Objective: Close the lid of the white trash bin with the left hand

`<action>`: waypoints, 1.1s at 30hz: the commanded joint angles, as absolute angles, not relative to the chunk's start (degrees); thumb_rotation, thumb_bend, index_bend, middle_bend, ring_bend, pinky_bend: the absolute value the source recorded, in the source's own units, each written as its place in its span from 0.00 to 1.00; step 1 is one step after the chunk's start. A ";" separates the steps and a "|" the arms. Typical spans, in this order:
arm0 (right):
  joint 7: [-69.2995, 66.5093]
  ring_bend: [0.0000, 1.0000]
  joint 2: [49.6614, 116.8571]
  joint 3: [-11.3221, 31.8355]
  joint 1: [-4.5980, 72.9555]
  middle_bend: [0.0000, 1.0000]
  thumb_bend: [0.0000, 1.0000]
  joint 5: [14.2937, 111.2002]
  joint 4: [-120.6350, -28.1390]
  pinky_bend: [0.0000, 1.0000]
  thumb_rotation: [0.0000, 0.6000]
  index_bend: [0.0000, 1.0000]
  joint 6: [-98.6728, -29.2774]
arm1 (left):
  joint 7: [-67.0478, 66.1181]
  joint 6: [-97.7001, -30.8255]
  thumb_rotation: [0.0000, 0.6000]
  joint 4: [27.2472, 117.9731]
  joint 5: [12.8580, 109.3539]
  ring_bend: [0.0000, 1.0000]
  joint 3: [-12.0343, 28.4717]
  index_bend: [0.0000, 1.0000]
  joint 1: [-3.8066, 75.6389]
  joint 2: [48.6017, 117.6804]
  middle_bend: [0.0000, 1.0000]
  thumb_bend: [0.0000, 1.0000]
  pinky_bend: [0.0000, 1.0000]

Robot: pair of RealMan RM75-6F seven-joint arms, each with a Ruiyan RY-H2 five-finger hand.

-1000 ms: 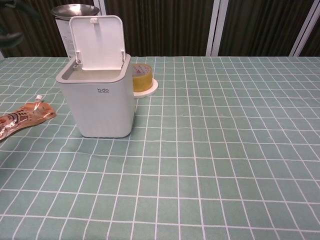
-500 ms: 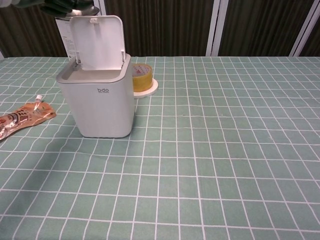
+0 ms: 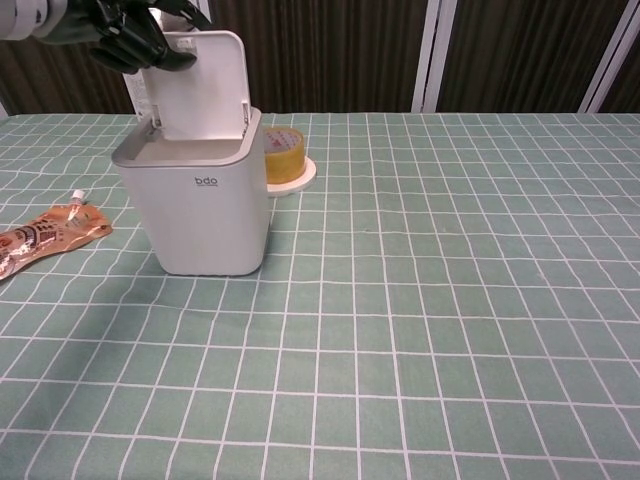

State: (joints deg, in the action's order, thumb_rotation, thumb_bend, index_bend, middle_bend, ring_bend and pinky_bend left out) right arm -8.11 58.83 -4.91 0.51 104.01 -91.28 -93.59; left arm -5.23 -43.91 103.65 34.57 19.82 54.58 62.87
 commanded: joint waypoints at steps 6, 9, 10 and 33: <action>-7.93 0.00 58.82 -5.29 0.59 0.00 0.27 104.36 -91.47 0.00 1.00 0.00 -93.20 | -5.63 -43.67 1.00 111.05 38.38 1.00 16.40 0.24 51.71 56.88 1.00 0.48 1.00; -7.78 0.00 58.85 -5.53 0.62 0.00 0.27 104.76 -91.57 0.00 1.00 0.00 -93.12 | -5.80 -42.97 1.00 113.56 39.96 1.00 14.91 0.23 50.67 54.72 1.00 0.49 1.00; -7.73 0.00 58.87 -5.57 0.60 0.00 0.27 104.82 -91.62 0.00 1.00 0.00 -93.13 | -5.67 -42.91 1.00 114.19 40.50 1.00 14.61 0.23 50.33 54.19 1.00 0.49 1.00; -8.44 0.00 58.68 -5.83 0.66 0.00 0.27 104.77 -92.27 0.00 1.00 0.00 -93.17 | -8.38 -48.43 1.00 118.85 50.24 1.00 7.51 0.18 46.97 55.55 1.00 0.50 1.00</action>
State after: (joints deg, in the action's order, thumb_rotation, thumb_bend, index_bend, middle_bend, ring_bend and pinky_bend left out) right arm -8.43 58.68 -5.83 0.66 104.77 -92.27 -93.18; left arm -10.15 -41.34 116.04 43.97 5.74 50.46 55.51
